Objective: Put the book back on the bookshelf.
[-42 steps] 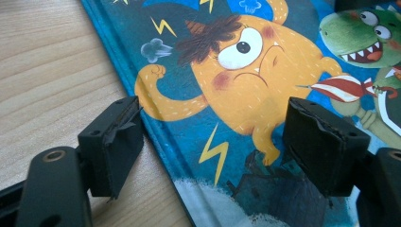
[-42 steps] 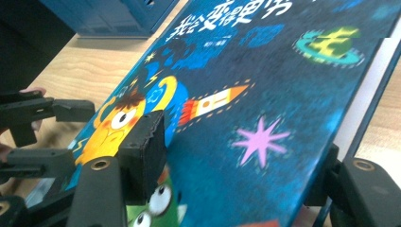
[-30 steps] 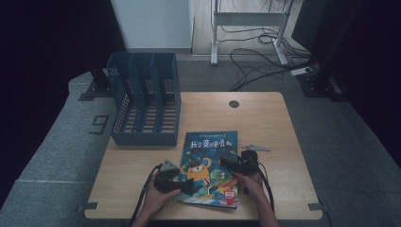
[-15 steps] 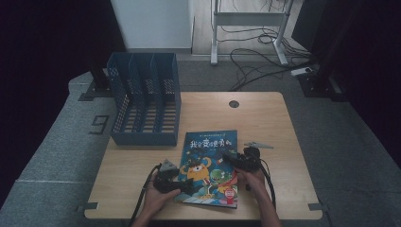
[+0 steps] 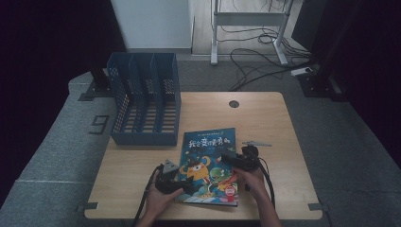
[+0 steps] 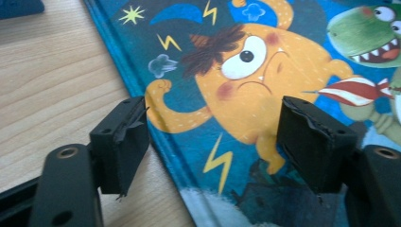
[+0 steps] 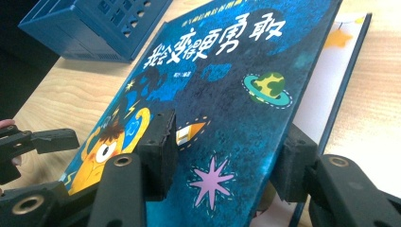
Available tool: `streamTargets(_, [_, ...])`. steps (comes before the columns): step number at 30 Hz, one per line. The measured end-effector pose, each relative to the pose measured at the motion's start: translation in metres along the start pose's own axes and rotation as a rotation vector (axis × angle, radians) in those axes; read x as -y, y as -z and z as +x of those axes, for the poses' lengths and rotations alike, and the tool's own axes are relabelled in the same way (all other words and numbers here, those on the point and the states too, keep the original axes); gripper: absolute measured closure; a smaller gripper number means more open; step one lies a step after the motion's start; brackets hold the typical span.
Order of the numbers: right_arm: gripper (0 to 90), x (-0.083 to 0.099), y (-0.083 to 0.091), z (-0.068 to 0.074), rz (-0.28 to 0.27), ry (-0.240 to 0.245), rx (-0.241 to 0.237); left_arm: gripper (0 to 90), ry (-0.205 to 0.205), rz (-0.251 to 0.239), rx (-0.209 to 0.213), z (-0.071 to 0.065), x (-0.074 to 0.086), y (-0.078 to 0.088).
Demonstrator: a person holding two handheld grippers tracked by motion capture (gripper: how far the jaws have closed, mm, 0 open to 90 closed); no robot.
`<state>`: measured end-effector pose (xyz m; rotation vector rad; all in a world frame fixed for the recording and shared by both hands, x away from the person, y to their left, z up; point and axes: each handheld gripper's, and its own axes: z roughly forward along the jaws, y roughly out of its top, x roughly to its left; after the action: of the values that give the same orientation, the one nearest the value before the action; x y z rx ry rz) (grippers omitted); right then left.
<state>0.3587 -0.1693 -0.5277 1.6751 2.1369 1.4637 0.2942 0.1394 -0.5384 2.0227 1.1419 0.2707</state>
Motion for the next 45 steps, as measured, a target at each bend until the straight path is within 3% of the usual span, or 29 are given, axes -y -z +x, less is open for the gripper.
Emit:
streamTargets(12, [48.3, 0.001, -0.001, -0.002, -0.01, 0.01, -0.006, 23.3, 0.006, 0.016, 0.027, 0.003, 0.0, 0.0])
streamTargets(19, [59.9, -0.003, 0.005, -0.006, -0.058, -0.028, -0.079, 18.5, -0.046, 0.041, 0.097, -0.008, 0.002, 0.006])
streamTargets(26, [66.2, -0.004, 0.008, -0.009, -0.086, -0.052, -0.132, 16.8, -0.057, 0.038, 0.117, -0.01, 0.009, 0.013])
streamTargets(37, [71.0, -0.007, 0.013, -0.007, -0.112, -0.056, -0.178, 17.1, -0.057, 0.033, 0.135, -0.008, 0.01, 0.017])
streamTargets(45, [71.4, -0.007, 0.015, -0.007, -0.116, -0.057, -0.177, 17.1, -0.074, 0.041, 0.158, -0.012, 0.011, 0.018])
